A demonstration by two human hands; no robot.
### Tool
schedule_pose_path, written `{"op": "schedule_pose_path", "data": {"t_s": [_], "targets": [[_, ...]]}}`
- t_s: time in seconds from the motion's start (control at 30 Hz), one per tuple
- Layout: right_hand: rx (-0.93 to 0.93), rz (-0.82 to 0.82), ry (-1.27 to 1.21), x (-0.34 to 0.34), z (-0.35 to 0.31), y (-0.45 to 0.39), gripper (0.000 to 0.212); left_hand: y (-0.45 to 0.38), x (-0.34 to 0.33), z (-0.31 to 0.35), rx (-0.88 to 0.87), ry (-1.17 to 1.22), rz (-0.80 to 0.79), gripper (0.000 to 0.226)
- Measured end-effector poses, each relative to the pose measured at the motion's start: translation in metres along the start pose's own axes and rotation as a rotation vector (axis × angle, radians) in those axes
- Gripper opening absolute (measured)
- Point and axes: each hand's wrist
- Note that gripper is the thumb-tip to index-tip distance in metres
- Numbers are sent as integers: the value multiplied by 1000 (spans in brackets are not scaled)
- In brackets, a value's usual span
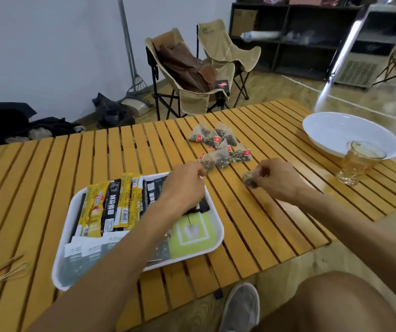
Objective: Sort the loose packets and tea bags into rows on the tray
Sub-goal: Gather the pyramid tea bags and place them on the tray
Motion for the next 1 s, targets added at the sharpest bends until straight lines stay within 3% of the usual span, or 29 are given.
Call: {"op": "schedule_pose_path", "data": {"t_s": [0.1,0.3,0.47,0.57,0.77,0.9,1.0], "targets": [[151,-116,-68,-11,-45,29,16,10,22,-20,3,-41,22,22],[314,-298,103,-55,-85,62,10,21,40,-46,48,-110,13,16],[289,-313,28,-54,-75,54,12,1,32,-47,14,-98,16,13],[195,-261,-91,-42,-61,33,14,-29,16,-36,-14,-109,2,19],[-13,60,-113,-46,-23,-46,8,-85,-28,-10,-17,-122,-99,62],[-70,126,-106,-63,-22,-80,17,-96,-44,-17,-9,-90,-59,12],[-107,89,-84,-71,-25,-91,8,-94,-42,-23,28,72,24,18]]}}
Point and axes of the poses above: each hand's wrist, its own y-axis away from the middle knuckle, its own x-axis out of the back of the hand, z = x × y, and after that the axes turned 7 degrees about z, right-handed
